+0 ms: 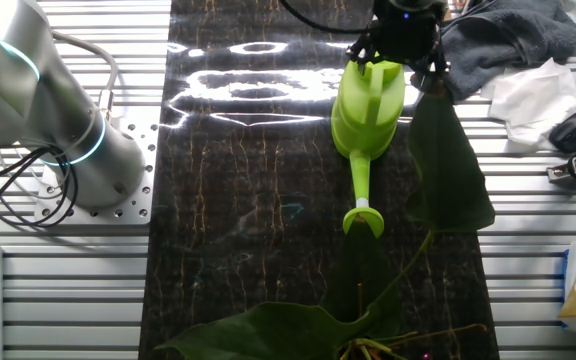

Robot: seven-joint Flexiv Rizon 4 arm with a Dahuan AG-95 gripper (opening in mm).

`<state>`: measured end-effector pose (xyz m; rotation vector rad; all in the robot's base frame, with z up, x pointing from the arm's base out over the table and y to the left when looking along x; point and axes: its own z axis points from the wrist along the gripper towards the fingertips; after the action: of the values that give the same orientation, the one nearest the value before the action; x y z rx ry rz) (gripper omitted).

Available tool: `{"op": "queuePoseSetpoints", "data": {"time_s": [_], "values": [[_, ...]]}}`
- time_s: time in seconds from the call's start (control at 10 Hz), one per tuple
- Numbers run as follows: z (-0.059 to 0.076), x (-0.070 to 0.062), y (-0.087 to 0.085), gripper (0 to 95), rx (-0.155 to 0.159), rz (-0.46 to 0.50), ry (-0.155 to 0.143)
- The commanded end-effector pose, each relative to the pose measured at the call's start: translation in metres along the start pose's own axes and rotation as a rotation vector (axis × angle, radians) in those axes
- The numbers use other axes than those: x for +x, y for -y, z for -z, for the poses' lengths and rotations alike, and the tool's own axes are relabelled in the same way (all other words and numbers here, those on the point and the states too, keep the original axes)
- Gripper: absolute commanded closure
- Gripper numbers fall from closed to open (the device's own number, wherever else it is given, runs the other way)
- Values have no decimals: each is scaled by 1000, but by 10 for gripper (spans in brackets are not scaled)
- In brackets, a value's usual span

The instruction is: Water the plant

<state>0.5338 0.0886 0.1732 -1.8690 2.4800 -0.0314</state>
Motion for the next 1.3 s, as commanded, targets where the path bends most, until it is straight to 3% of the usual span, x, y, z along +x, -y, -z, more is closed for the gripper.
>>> {"op": "queuePoseSetpoints", "data": {"time_s": [0.1, 0.3, 0.7, 1.3], "values": [[0, 0, 0, 0, -11, -33, -4], [0, -1, -1, 0, -9, -45, -7], [-7, -18, -10, 0, 0, -52, -6], [-4, -12, -20, 0, 11, -49, -18]]}}
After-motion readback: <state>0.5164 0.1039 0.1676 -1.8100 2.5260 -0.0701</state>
